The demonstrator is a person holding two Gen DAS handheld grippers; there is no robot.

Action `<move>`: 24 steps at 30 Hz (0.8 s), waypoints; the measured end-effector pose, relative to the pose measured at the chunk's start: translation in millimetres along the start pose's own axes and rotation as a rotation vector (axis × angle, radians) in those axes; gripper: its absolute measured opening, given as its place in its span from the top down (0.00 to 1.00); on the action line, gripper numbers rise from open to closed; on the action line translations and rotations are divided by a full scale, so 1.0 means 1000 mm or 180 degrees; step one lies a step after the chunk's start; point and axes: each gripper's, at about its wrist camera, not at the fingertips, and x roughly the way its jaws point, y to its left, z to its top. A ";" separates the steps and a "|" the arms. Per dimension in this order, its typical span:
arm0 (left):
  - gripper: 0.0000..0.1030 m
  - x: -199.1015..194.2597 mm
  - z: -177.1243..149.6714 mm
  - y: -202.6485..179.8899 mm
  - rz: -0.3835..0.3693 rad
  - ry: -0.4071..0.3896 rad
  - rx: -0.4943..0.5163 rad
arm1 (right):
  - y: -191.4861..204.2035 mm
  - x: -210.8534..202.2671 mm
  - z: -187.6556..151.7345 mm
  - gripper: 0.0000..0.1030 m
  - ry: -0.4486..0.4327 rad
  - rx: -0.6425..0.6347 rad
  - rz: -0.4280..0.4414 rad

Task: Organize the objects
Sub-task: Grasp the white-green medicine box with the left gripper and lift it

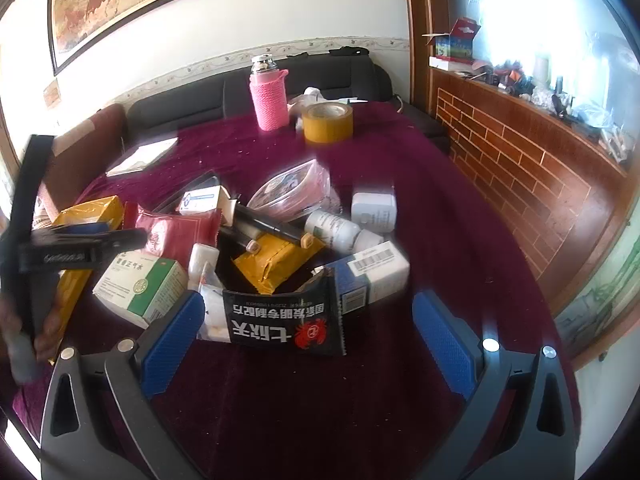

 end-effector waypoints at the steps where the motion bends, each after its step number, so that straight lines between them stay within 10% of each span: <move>1: 0.05 0.007 -0.004 0.002 -0.0142 0.0154 -0.0020 | -0.001 0.000 0.000 0.00 0.0007 0.0010 0.0009; 8: 0.06 -0.018 -0.054 -0.038 -0.0832 0.0446 0.0517 | -0.005 0.006 0.001 0.00 0.0053 -0.0019 0.0020; 14: 0.04 -0.057 -0.063 -0.084 -0.0344 -0.0040 0.1246 | -0.014 0.015 0.002 0.00 0.0110 0.0170 0.0097; 19: 0.04 -0.020 -0.079 -0.108 0.0132 0.0321 0.2070 | -0.017 0.007 0.003 0.00 0.0102 0.0165 0.0000; 24: 0.17 -0.002 -0.093 -0.113 0.0410 0.0294 0.2135 | -0.016 0.001 0.006 0.00 0.0086 0.0128 -0.0066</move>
